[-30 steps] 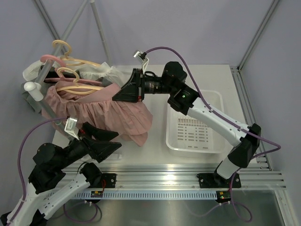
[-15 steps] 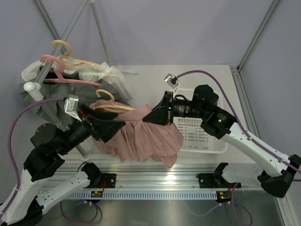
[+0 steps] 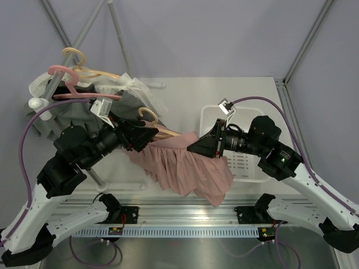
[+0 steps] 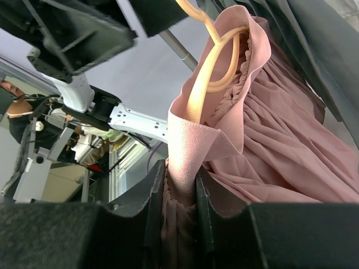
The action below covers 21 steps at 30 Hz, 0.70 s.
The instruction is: Remove the skirt from the hanger
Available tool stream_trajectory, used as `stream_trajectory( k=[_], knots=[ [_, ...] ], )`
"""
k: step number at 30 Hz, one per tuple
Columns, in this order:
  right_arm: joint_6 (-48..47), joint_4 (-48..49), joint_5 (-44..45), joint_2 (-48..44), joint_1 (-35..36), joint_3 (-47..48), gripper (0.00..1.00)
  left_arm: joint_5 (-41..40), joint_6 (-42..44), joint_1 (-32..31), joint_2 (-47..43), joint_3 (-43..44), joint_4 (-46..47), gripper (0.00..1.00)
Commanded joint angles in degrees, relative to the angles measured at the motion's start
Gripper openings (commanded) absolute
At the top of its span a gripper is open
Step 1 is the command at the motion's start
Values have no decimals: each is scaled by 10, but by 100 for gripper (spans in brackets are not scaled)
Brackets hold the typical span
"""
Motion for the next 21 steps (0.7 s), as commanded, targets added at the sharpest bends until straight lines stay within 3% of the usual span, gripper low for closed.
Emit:
stream_trajectory(
  k=[1, 21],
  knots=[
    [32, 55, 6, -23, -5, 15, 0, -38, 25, -2, 22, 19, 13, 73],
    [127, 188, -23, -10, -5, -11, 0, -74, 45, -3, 55, -3, 58, 43]
  ],
)
